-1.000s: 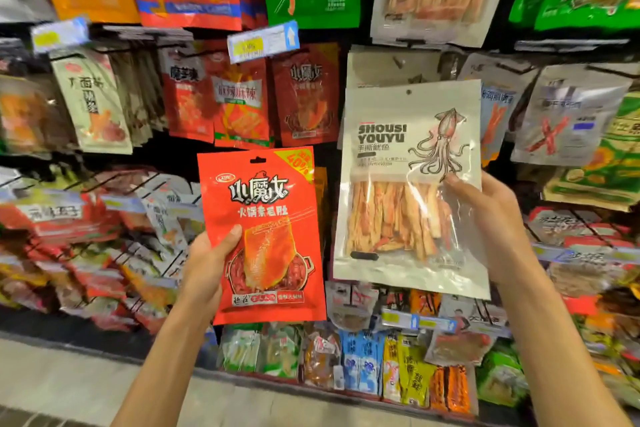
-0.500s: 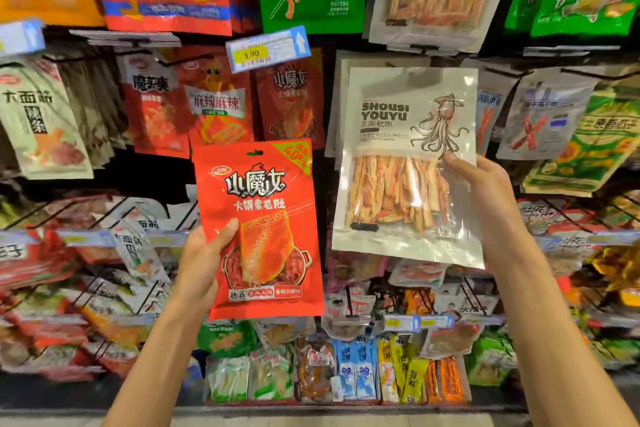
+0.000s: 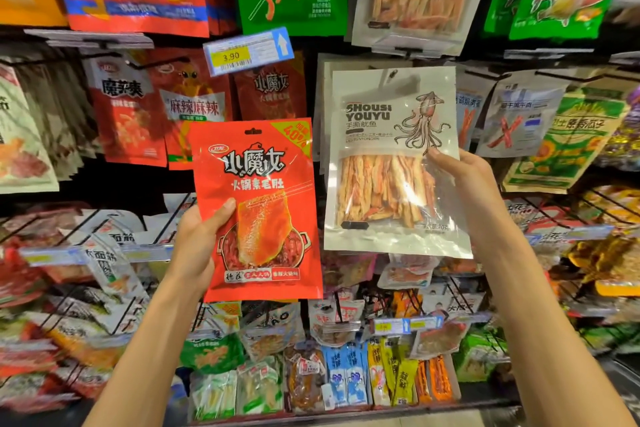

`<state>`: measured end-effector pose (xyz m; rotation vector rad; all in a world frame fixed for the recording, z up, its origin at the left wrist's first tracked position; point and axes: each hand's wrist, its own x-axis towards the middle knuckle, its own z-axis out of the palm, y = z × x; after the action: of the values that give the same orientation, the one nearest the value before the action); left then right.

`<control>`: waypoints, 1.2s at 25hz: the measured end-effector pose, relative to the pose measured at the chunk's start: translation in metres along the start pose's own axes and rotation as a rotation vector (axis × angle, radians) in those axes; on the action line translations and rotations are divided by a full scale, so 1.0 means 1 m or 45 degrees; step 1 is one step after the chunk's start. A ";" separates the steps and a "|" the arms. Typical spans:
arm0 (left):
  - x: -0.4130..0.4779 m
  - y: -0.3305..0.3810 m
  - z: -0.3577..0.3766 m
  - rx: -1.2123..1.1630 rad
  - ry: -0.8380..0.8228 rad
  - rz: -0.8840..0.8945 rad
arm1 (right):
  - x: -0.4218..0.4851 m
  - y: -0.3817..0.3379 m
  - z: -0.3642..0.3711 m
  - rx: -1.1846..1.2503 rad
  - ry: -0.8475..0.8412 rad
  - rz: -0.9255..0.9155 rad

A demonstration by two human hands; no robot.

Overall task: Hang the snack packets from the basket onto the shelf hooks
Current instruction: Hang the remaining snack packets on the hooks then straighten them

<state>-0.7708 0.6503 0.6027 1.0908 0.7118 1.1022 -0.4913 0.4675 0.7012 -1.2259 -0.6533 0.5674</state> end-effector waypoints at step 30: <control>0.051 0.054 0.033 0.018 -0.070 0.147 | 0.055 0.040 -0.003 -0.309 0.042 -0.157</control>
<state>-0.7429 0.6910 0.6680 1.1815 0.6201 1.1623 -0.4534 0.5142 0.6701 -1.4074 -0.7807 0.3712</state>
